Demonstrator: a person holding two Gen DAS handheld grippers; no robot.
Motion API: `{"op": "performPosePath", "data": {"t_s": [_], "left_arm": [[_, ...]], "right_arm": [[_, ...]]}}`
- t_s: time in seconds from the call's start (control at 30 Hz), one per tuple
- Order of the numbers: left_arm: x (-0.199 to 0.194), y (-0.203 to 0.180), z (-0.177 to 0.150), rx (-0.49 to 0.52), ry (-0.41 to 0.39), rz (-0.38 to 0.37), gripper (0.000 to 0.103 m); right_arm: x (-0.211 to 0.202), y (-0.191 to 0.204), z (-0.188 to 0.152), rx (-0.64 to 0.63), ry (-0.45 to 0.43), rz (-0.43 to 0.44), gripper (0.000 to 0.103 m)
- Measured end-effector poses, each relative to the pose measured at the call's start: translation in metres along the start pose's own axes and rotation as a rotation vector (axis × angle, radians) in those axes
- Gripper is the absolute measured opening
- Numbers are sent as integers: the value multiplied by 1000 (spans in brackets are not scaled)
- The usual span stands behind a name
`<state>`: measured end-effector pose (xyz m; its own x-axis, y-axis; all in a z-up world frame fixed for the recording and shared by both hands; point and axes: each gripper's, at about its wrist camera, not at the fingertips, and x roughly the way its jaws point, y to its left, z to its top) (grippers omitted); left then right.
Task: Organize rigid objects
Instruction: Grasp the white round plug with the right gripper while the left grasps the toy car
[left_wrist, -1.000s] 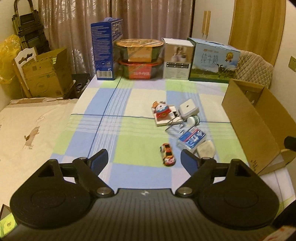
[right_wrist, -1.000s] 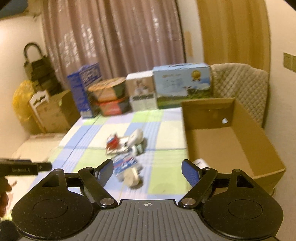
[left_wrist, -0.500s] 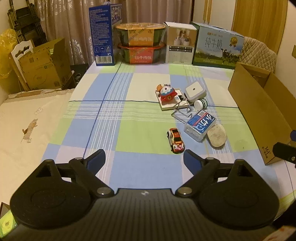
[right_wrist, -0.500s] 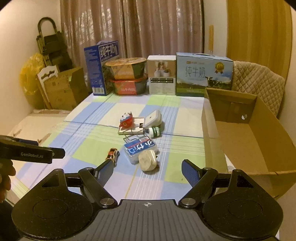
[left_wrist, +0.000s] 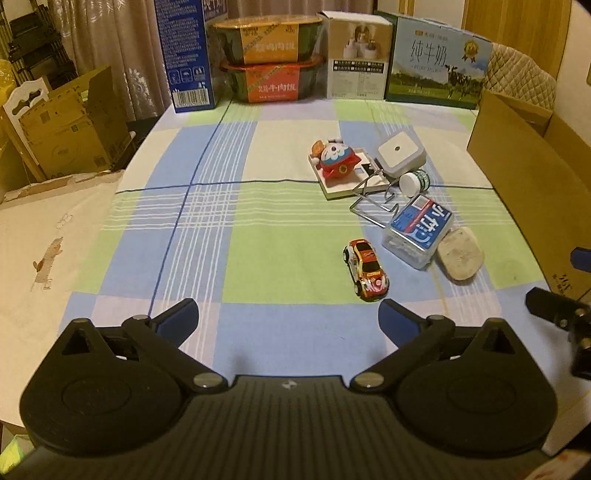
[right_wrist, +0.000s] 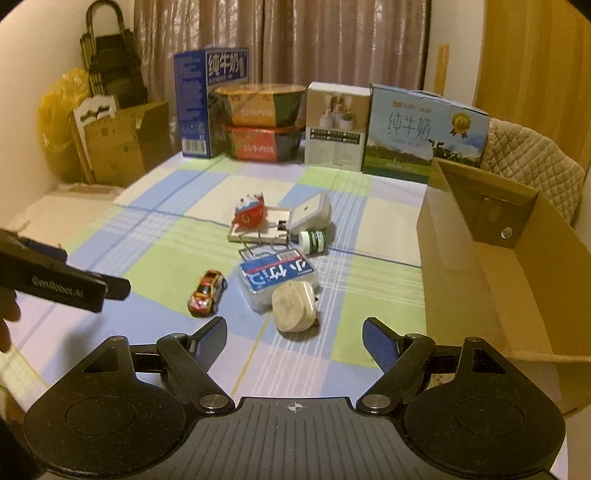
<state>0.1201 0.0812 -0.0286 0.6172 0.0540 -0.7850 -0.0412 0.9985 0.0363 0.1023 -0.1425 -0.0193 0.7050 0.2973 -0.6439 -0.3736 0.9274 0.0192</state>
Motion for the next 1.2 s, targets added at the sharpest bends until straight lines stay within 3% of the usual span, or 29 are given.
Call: {"op": "performPosePath", "data": {"t_s": [0.37, 0.8, 0.87, 1.0, 1.2], "left_arm": [[44, 2, 9, 46, -1, -14, 102], [73, 5, 12, -3, -2, -70, 102], [74, 4, 12, -6, -1, -84, 102], [77, -1, 11, -5, 0, -107, 102], [86, -16, 16, -13, 12, -164, 87]], "right_arm": [[67, 12, -6, -121, 29, -45, 75], [125, 21, -5, -217, 71, -129, 52], [125, 20, -5, -218, 64, -134, 44], [120, 16, -5, -182, 62, -124, 42], [108, -6, -7, -70, 85, -112, 42]]}}
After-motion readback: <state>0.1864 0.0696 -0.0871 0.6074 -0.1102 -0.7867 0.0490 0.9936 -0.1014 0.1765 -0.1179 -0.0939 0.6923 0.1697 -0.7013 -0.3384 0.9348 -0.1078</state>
